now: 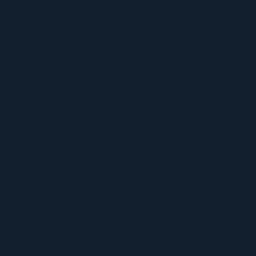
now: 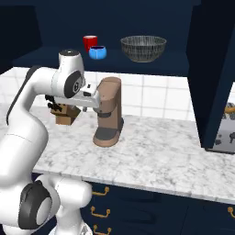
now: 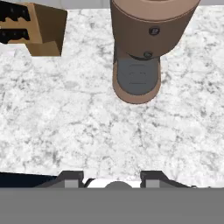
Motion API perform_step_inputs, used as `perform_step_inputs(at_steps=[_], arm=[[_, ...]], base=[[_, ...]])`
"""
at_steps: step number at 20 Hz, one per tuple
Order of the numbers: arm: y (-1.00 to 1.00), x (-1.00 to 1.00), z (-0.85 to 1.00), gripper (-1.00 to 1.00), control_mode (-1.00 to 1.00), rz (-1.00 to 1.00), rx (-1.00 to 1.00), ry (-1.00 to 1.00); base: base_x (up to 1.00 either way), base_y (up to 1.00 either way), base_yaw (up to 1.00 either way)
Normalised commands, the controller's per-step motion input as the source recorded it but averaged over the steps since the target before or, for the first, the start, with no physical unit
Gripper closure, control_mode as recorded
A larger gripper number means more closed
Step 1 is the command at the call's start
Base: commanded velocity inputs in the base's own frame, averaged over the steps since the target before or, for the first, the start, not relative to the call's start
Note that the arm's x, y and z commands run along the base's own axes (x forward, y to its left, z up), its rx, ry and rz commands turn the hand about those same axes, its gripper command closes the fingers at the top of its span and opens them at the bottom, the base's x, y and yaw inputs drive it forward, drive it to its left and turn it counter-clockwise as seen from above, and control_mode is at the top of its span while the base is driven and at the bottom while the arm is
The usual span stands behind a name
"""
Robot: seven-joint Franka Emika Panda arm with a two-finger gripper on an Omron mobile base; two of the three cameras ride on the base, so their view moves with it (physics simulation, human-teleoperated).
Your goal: Gather all objects into one cabinet and sort the glasses and bowls to opposite sides.
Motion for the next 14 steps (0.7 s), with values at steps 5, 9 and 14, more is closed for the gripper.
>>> perform_step_inputs(at_steps=[5, 9, 14], arm=[[0.0, -0.05, 0.0, -1.0, 1.0, 0.0, 0.0, 0.0], [0.0, 0.0, 0.0, -1.0, 1.0, 0.0, 0.0, 0.0], [0.0, 0.0, 0.0, -1.0, 1.0, 0.0, 0.0, 0.0]], base=[[-0.54, -0.1, 0.0], [-0.8, -0.21, 0.0], [-0.77, -0.14, -0.03]])
